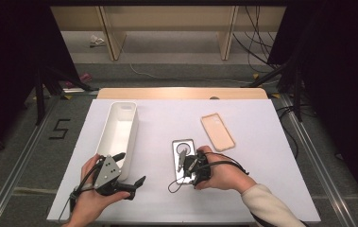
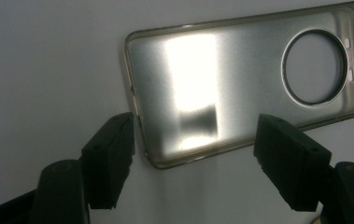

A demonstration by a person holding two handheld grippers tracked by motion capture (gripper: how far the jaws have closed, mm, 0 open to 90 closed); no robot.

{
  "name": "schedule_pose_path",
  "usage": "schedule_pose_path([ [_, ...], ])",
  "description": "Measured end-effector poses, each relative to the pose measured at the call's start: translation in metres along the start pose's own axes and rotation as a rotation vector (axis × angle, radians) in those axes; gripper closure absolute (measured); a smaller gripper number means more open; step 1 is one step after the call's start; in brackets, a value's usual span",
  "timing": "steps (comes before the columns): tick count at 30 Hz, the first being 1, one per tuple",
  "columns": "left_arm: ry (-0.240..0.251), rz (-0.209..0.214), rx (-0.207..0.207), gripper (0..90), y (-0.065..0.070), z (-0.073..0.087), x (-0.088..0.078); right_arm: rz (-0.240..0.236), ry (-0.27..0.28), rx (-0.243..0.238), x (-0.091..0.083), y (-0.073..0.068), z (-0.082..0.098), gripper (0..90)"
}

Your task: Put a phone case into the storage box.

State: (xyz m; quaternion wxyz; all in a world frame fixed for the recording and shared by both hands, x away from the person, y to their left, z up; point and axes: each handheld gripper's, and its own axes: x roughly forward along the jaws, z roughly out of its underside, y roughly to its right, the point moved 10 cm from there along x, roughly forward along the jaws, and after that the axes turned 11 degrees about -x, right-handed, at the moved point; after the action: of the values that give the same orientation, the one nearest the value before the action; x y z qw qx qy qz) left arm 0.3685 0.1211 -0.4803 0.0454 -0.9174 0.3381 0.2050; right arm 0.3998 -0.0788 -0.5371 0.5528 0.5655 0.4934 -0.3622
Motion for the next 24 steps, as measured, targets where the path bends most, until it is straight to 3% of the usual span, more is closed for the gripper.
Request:
schedule_pose_path([
  [24, 0.002, 0.005, -0.002, 1.8, 0.000, 0.000, 0.001, -0.012, -0.043, -0.079, 0.018, -0.004, -0.012, 33.5],
])
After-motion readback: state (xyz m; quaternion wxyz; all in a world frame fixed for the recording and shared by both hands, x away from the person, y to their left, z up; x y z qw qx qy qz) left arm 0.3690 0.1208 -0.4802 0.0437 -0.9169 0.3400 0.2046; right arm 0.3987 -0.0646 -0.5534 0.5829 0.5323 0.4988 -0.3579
